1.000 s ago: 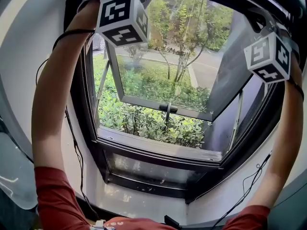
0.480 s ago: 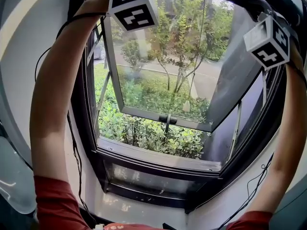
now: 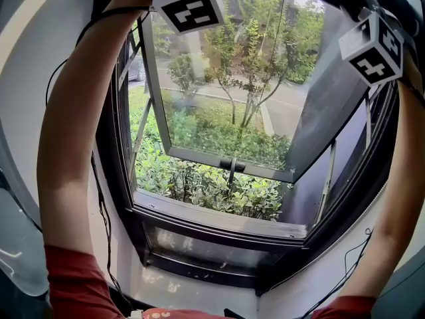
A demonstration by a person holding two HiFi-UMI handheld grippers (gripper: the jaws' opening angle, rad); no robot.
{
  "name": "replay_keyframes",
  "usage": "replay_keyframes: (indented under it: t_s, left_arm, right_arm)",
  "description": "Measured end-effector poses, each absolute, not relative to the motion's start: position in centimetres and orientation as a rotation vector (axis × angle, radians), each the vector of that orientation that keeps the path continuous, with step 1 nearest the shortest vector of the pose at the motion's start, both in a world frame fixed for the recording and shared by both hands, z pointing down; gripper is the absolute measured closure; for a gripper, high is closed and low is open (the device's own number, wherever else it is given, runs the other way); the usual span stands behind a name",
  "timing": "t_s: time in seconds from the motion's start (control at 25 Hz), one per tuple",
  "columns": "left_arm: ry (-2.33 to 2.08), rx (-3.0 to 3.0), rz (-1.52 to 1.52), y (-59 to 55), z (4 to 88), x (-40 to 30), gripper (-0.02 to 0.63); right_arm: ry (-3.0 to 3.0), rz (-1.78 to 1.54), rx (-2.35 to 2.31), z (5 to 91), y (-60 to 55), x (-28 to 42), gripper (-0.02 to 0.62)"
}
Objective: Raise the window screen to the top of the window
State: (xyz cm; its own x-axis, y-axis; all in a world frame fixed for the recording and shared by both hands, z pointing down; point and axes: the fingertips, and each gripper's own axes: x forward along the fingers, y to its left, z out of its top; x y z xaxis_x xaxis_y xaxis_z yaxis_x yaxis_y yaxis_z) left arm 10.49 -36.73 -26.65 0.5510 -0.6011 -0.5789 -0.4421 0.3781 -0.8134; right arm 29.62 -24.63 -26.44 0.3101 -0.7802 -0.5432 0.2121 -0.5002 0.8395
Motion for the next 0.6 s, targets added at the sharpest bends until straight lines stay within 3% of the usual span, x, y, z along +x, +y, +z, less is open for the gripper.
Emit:
replay_keyframes:
  t_s: [0.32, 0.6]
  left_arm:
    - [1.091, -1.195, -0.072, -36.4, -26.4, 10.3, 0.522]
    - [1.095, -1.242, -0.029, -36.8, -25.2, 9.7, 0.477]
  right_arm:
    - [-0.492, -1.429, 1.681, -26.4, -24.2, 29.1, 0.515]
    - [-0.542, -1.439, 1.666, -24.9, -24.4, 28.6, 0.474]
